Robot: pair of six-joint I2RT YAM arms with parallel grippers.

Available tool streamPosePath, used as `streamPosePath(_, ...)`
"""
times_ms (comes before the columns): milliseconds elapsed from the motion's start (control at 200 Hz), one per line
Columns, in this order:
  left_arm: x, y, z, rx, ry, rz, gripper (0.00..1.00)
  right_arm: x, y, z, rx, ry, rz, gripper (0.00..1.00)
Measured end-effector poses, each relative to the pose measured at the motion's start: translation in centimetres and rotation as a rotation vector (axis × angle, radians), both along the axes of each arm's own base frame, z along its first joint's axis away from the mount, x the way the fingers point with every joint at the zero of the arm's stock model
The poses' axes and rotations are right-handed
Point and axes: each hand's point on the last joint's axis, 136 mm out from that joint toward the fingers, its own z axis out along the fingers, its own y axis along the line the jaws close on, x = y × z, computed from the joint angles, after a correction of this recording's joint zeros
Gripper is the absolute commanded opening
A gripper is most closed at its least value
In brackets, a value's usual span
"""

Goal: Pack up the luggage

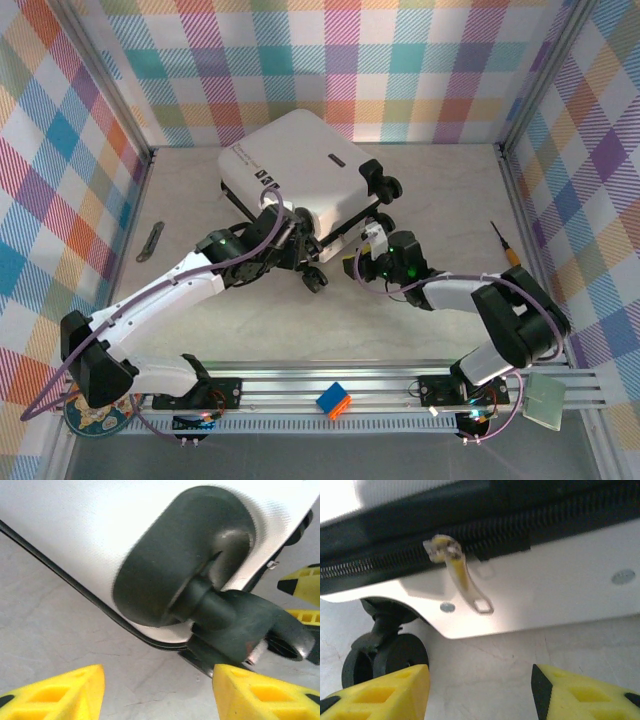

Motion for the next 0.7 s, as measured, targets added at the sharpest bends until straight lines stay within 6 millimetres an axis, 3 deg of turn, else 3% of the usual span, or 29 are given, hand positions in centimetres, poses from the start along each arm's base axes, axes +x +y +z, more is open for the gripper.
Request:
streamPosePath(150, -0.2, 0.1, 0.5, -0.032, -0.002, -0.005, 0.79, 1.4, 1.3, 0.5, 0.022, -0.033, 0.023, 0.55)
streamPosePath(535, 0.1, -2.5, 1.5, -0.202, -0.01, -0.024, 0.83, 2.8, 2.5, 0.9, 0.057, -0.08, 0.042, 0.48)
streamPosePath(700, 0.6, -4.0, 0.6, -0.228, 0.014, -0.032, 0.83, 2.8, 2.5, 0.9, 0.052, -0.089, 0.047, 0.36)
